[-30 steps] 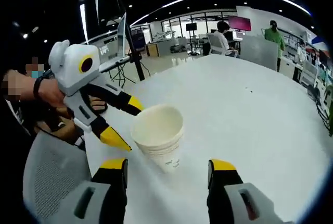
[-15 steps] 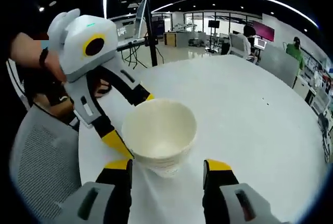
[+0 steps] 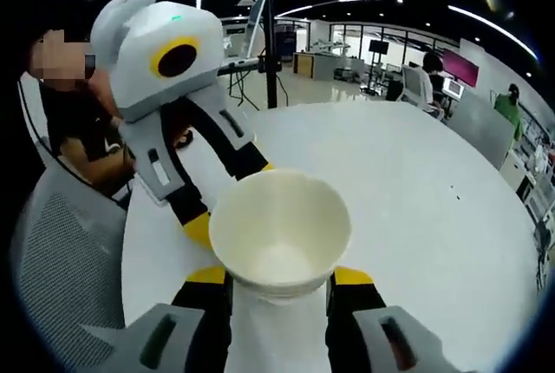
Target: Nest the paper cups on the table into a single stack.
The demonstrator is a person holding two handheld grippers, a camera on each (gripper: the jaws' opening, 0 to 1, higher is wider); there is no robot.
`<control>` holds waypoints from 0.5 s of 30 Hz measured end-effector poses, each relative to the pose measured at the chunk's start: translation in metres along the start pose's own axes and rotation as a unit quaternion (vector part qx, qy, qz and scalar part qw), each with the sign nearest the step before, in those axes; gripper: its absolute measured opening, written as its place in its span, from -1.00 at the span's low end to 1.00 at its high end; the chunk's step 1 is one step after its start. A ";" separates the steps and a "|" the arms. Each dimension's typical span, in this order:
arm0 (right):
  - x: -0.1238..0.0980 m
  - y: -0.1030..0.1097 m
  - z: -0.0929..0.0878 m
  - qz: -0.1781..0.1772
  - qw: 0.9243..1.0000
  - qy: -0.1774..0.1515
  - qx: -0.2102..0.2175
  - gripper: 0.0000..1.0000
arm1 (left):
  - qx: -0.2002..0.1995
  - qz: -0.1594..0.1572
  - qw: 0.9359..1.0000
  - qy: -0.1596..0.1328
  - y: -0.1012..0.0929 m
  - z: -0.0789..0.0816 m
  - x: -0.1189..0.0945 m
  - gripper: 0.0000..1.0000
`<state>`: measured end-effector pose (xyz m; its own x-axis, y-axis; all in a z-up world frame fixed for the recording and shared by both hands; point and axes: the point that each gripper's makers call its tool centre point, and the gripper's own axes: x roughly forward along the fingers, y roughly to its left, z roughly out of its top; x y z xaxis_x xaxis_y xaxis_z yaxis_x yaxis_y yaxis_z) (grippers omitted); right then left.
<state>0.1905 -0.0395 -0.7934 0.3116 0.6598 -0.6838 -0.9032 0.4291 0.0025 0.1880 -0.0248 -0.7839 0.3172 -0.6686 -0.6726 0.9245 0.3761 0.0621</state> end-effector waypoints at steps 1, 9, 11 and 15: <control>0.000 0.000 0.002 -0.001 1.000 -0.002 0.002 -0.19 | -0.001 0.001 1.000 0.000 0.003 0.001 0.000 -0.45; 0.011 -0.028 0.014 -0.002 1.000 -0.006 0.020 -0.18 | -0.009 0.009 1.000 0.000 0.026 0.005 0.005 -0.47; 0.015 -0.035 0.014 0.001 1.000 -0.003 0.026 -0.18 | -0.012 0.009 1.000 0.000 0.037 0.003 0.009 -0.47; 0.019 -0.036 0.015 0.005 1.000 0.007 0.021 -0.18 | -0.017 0.006 1.000 0.004 0.045 0.000 0.014 -0.47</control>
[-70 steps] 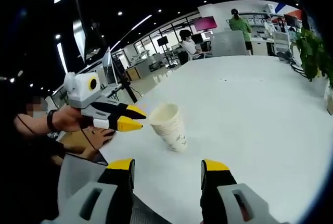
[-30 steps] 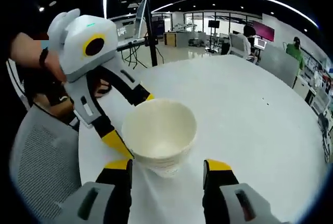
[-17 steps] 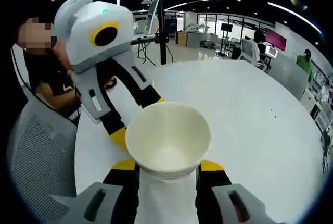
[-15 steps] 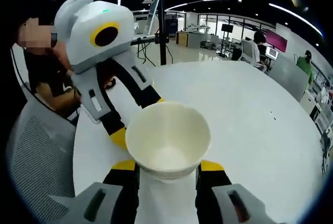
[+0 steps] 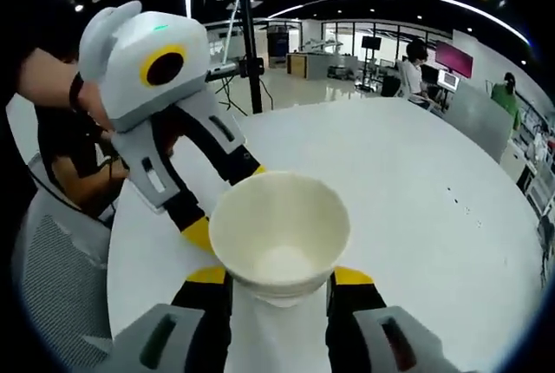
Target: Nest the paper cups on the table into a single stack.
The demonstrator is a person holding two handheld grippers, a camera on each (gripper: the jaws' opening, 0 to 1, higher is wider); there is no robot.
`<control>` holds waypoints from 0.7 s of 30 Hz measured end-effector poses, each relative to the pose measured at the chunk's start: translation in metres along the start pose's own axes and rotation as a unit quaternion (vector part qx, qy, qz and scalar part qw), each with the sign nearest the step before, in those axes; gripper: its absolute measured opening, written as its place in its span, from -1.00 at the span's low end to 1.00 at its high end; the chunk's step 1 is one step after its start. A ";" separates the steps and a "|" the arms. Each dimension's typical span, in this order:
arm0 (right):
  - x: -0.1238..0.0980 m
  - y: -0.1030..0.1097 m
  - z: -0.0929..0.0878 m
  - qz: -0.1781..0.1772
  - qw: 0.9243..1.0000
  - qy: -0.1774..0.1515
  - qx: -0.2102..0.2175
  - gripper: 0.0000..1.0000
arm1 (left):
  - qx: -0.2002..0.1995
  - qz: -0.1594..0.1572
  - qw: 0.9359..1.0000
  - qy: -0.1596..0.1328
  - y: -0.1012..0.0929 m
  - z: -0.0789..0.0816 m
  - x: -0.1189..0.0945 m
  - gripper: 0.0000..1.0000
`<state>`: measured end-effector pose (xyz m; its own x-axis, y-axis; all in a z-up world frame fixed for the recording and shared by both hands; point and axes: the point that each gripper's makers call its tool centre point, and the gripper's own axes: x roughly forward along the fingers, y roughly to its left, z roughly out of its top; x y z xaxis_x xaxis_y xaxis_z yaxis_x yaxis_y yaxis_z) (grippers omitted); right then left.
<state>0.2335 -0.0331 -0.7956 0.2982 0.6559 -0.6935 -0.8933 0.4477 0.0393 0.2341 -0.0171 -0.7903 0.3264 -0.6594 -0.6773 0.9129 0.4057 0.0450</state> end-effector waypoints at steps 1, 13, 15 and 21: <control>-0.001 0.000 0.000 -0.001 1.000 0.000 0.001 -0.18 | -0.002 0.000 1.000 0.000 0.001 0.000 0.000 -0.47; 0.001 -0.001 -0.003 -0.007 0.999 -0.001 0.037 0.02 | -0.037 0.006 0.999 0.009 0.004 -0.007 0.001 -0.41; 0.000 -0.003 -0.003 -0.012 0.999 -0.003 0.045 0.10 | -0.046 0.009 0.999 0.008 0.007 -0.010 0.000 -0.38; -0.007 0.000 -0.008 -0.014 0.999 0.000 0.045 0.19 | -0.066 0.028 0.997 0.000 0.006 -0.014 -0.013 -0.32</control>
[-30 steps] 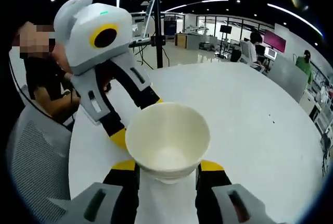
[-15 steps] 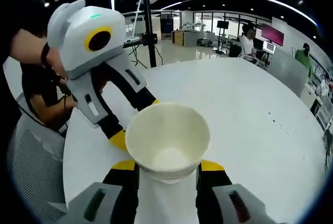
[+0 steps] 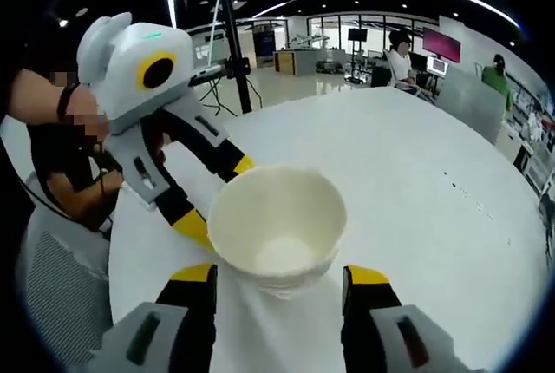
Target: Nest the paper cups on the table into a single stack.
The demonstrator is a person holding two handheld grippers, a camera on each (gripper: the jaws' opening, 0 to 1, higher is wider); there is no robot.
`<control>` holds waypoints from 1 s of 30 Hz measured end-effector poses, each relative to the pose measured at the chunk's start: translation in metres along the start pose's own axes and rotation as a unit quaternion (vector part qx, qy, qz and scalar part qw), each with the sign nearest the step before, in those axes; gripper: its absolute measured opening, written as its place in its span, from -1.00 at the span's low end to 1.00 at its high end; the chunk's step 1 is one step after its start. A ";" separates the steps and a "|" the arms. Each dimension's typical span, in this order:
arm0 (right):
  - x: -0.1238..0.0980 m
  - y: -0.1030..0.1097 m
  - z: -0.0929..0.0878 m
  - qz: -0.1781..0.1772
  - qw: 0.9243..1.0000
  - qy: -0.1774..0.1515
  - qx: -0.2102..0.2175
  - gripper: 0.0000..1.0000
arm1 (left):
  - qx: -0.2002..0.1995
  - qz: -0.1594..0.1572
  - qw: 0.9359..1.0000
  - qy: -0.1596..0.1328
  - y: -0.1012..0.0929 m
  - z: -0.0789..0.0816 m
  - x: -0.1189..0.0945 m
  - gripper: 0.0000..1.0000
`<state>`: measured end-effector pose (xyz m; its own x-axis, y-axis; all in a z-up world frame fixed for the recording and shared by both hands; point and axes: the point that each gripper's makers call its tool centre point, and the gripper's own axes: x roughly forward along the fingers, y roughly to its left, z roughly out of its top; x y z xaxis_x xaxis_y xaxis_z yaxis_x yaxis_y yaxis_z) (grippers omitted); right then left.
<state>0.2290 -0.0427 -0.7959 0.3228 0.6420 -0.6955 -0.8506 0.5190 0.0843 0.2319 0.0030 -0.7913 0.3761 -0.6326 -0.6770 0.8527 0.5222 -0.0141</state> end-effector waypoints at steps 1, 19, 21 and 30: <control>-0.004 0.001 0.000 -0.002 1.000 0.000 0.000 0.22 | -0.009 0.003 1.000 -0.004 0.004 0.000 -0.003 -0.30; -0.056 -0.011 -0.016 -0.059 0.989 -0.074 0.116 0.41 | -0.121 0.062 0.989 -0.066 -0.004 -0.028 -0.057 -0.01; -0.061 -0.010 -0.017 -0.063 0.987 -0.083 0.122 0.43 | -0.127 0.067 0.987 -0.069 -0.008 -0.032 -0.063 0.02; -0.087 0.001 -0.028 -0.083 0.981 -0.105 0.138 0.49 | -0.151 0.100 0.980 -0.082 -0.020 -0.045 -0.085 0.13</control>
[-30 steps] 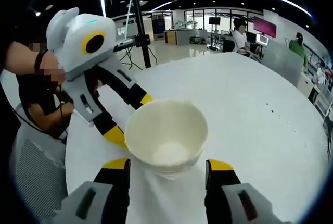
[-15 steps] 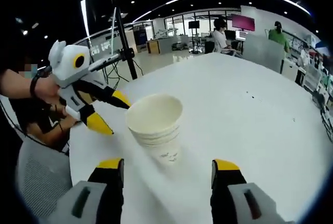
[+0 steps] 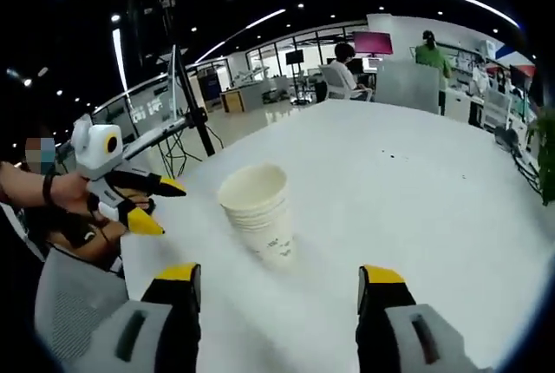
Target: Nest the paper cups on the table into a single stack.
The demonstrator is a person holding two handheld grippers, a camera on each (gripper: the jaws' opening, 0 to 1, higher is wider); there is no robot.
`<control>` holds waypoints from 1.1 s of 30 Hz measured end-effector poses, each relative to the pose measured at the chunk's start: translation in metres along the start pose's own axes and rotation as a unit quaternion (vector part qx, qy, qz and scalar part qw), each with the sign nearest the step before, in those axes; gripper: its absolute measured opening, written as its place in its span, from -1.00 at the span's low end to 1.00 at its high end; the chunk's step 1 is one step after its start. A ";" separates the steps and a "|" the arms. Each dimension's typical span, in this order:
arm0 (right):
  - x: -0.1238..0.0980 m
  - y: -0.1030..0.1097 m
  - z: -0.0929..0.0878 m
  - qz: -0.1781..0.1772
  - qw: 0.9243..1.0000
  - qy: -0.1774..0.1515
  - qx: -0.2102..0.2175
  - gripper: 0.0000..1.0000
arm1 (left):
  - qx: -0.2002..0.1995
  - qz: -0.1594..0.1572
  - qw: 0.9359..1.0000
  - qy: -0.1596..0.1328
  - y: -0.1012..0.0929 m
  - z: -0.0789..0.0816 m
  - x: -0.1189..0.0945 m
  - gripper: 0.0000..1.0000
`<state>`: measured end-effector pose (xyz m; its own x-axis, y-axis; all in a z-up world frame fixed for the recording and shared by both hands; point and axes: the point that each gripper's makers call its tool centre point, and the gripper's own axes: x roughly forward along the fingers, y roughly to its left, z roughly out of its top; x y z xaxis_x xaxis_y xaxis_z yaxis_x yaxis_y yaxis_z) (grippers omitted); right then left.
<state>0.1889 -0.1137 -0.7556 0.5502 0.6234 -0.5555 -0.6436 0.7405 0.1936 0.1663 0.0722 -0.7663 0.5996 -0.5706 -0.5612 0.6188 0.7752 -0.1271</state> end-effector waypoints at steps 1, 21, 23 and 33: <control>-0.004 0.000 -0.001 -0.003 1.000 -0.003 0.003 0.49 | -0.003 0.004 1.000 -0.003 0.000 -0.001 -0.004 0.14; -0.046 0.013 -0.022 -0.035 0.998 -0.041 0.032 0.66 | -0.021 0.021 0.999 -0.042 -0.020 -0.010 -0.042 0.30; -0.051 0.013 -0.026 -0.036 0.998 -0.043 0.035 0.67 | -0.024 0.022 0.999 -0.043 -0.021 -0.013 -0.045 0.31; -0.071 0.025 -0.043 -0.045 0.997 -0.046 0.041 0.71 | -0.040 0.033 0.997 -0.053 -0.031 -0.025 -0.061 0.35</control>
<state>0.1107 -0.1505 -0.7458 0.6532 0.5709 -0.4974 -0.5456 0.8104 0.2137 0.0977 0.0901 -0.7485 0.6903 -0.5393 -0.4823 0.5357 0.8291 -0.1603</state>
